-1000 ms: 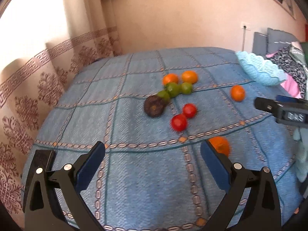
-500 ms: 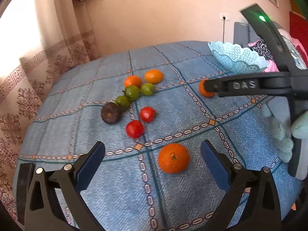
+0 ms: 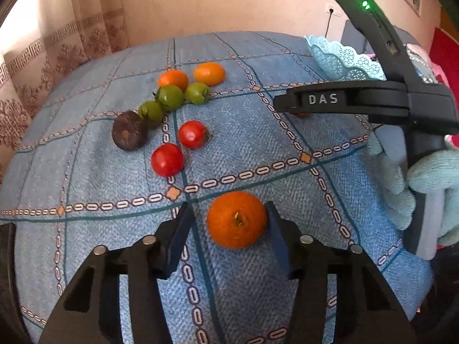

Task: Organize fruits
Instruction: 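Grasp the large orange with the left tool while the right tool grasps the orange near the basket, then carry both oranges over the blue basket and open both tools to drop them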

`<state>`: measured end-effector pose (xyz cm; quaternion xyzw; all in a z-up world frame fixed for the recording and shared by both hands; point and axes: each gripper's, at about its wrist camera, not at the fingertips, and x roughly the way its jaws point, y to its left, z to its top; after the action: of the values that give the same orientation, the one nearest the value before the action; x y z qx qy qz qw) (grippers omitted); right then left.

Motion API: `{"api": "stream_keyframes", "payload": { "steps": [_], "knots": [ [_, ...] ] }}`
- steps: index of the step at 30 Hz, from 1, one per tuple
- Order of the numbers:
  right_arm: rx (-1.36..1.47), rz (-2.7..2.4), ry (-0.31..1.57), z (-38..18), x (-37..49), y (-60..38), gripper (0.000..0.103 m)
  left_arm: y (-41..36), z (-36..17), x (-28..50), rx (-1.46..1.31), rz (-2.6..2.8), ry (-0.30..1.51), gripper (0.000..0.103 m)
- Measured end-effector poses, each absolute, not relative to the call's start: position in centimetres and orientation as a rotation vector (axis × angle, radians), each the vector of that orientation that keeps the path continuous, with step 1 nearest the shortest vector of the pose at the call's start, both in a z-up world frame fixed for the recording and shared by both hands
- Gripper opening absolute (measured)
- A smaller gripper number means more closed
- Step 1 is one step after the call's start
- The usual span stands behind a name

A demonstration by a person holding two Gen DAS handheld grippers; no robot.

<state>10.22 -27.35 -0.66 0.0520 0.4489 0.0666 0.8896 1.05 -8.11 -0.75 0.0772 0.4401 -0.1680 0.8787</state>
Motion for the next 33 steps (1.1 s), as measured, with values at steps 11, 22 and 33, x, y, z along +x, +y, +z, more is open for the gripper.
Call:
{"api": "stream_keyframes", "payload": {
  "steps": [11, 22, 33],
  "knots": [
    [0.130, 0.130, 0.903, -0.7, 9.6, -28.2, 0.040, -8.1, -0.1, -0.1, 0.132, -0.351, 0.909, 0.039],
    [0.171, 0.164, 0.785, 3.3, 7.3, -29.5, 0.040, -8.3, 3.6, 0.3, 0.188, -0.288, 0.805, 0.039],
    [0.204, 0.004, 0.643, 8.4, 6.1, -36.8, 0.040, -13.2, 8.4, 4.1, 0.252, -0.294, 0.661, 0.039]
  ]
}}
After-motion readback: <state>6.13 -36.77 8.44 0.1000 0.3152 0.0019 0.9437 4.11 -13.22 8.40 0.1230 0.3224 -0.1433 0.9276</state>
